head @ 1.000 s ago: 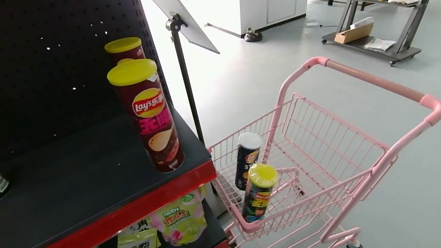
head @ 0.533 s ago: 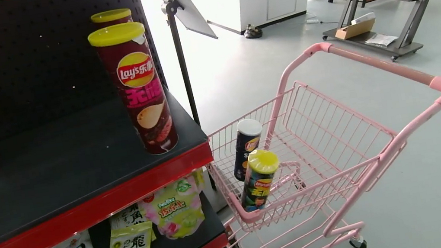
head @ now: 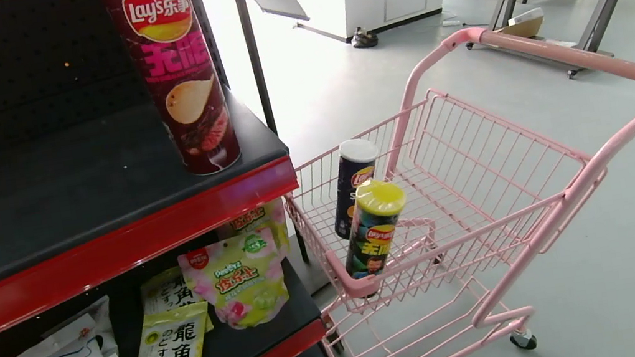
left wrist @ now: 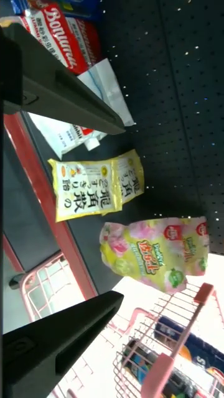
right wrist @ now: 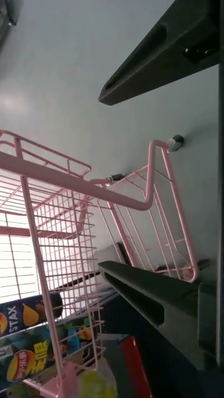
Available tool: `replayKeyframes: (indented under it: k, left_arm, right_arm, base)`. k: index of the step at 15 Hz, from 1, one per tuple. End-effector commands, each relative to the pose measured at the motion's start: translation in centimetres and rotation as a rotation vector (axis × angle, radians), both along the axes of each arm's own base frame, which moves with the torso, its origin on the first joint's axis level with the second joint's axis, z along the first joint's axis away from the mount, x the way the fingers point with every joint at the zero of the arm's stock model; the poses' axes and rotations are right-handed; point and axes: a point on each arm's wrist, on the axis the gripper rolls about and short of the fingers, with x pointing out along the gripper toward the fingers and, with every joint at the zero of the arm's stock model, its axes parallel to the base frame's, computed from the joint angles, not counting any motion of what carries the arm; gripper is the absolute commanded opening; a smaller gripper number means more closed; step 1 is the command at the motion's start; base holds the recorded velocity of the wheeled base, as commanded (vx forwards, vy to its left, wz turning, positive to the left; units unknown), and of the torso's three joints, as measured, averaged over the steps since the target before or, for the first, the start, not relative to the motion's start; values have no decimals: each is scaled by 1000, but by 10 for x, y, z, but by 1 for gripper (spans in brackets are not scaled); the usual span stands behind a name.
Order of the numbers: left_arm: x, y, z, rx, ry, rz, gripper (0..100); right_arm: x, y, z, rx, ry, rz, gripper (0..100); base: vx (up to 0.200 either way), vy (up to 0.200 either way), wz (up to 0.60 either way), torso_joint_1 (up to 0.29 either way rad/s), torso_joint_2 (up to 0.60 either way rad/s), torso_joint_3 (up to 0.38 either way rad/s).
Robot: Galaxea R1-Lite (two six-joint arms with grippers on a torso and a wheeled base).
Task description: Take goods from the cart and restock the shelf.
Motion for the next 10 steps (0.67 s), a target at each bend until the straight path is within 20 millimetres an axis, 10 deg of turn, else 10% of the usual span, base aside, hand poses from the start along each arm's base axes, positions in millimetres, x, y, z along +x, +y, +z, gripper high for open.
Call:
replayKeyframes:
  k: [1, 5, 8, 10]
  left_arm:
    - [0, 0, 0, 0, -1, 0, 100]
    - [0, 0, 0, 1, -1, 0, 100]
    - [0, 0, 1, 0, -2, -4, 100]
    - [0, 0, 1, 0, -2, -7, 100]
  right_arm:
    - [0, 0, 0, 2, -1, 2, 100]
    - [-1, 0, 14, -27, -6, 18, 100]
    - [63, 2, 180, 124, 3, 81, 100]
    - [100, 10, 166, 20, 159, 198, 100]
  base:
    - [0, 0, 0, -46, 251, 193]
    - [0, 0, 0, -11, 51, 48]
    - [0, 0, 0, 0, 0, 0]
    - [0, 0, 0, 0, 0, 0]
